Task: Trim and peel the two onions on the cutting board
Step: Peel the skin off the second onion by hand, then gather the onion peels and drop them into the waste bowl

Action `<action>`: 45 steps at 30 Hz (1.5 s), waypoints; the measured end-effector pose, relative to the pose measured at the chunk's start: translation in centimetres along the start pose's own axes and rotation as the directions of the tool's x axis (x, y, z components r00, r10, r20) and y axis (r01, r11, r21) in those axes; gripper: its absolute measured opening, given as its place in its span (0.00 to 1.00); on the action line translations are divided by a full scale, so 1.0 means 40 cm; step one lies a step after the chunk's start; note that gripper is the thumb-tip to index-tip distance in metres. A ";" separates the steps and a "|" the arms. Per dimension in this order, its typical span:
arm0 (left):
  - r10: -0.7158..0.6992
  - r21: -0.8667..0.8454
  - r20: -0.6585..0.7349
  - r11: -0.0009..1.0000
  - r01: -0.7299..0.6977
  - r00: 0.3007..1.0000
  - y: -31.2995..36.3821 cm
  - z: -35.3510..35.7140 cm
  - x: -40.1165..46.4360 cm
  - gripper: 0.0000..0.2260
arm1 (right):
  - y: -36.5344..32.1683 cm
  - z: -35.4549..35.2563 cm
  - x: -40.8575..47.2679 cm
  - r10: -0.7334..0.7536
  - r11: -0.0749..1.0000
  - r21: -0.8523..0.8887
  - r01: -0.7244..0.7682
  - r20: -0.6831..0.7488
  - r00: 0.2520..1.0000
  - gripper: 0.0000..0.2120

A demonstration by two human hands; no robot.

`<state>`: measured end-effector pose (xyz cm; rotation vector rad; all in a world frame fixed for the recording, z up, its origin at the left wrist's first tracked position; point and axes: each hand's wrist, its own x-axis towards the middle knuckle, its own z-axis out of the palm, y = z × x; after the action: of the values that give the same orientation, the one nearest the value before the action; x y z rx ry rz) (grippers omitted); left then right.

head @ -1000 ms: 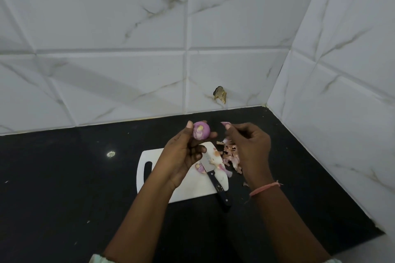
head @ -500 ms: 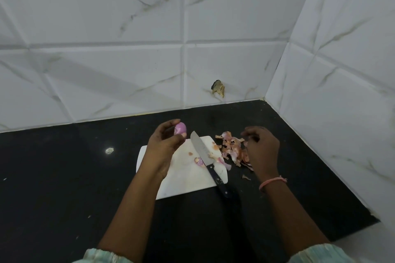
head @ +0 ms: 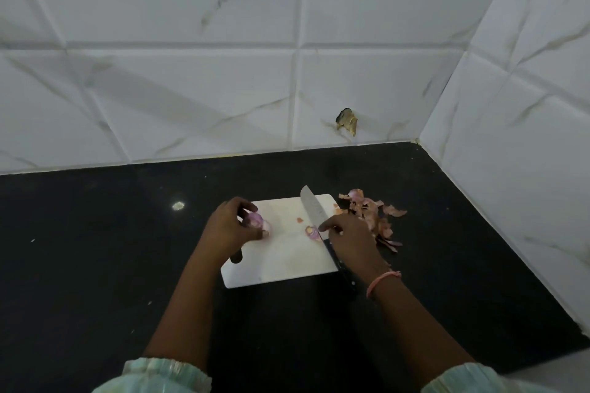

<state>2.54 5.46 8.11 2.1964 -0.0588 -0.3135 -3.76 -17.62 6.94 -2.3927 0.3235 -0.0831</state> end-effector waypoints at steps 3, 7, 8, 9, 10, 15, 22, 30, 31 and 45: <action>-0.018 0.025 0.083 1.000 0.016 0.996 -0.024 0.046 0.003 0.22 | -0.012 0.066 0.002 -0.024 1.000 -0.014 0.025 0.086 0.996 0.12; -0.002 0.035 -0.016 0.999 0.003 1.000 -0.074 0.115 0.006 0.26 | -0.010 0.140 0.001 -0.108 0.990 -0.082 0.116 0.104 0.989 0.17; 0.006 0.020 -0.038 1.000 -0.005 0.999 -0.085 0.128 0.008 0.27 | -0.009 0.155 0.005 -0.138 0.980 -0.131 0.152 0.111 0.984 0.19; 0.015 0.015 -0.057 1.000 -0.014 0.998 -0.094 0.140 0.005 0.27 | -0.007 0.167 0.009 -0.163 0.962 -0.200 0.187 0.129 0.978 0.21; 0.024 0.022 -0.078 1.000 -0.023 0.997 -0.102 0.149 0.006 0.27 | -0.004 0.178 0.015 -0.180 0.937 -0.274 0.216 0.152 0.972 0.22; 0.043 0.059 -0.146 0.998 -0.034 0.988 -0.116 0.158 -0.001 0.26 | 0.022 0.201 0.042 -0.107 0.869 -0.449 0.205 0.235 0.966 0.23; 0.030 0.041 -0.147 0.999 -0.025 0.989 -0.117 0.151 0.002 0.27 | 0.039 0.138 0.050 -0.198 0.960 -0.215 0.182 -0.055 0.979 0.17; 0.044 0.070 -0.198 0.997 -0.031 0.979 -0.116 0.149 -0.004 0.25 | 0.085 0.051 0.024 -0.098 0.989 -0.135 0.065 -0.254 0.962 0.07; 0.066 0.093 -0.240 0.995 -0.044 0.969 -0.107 0.148 -0.004 0.23 | 0.090 0.044 0.018 -0.060 0.996 -0.081 0.043 -0.224 0.973 0.12; 0.314 0.142 0.080 0.936 -0.322 0.946 -0.069 0.340 0.027 0.35 | 0.107 0.038 -0.043 0.029 0.989 -0.145 -0.026 0.021 0.999 0.23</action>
<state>0.06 -3.68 -2.08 2.2841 -0.4796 -0.1915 -6.08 -19.26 3.01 -2.5296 0.3627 -0.0199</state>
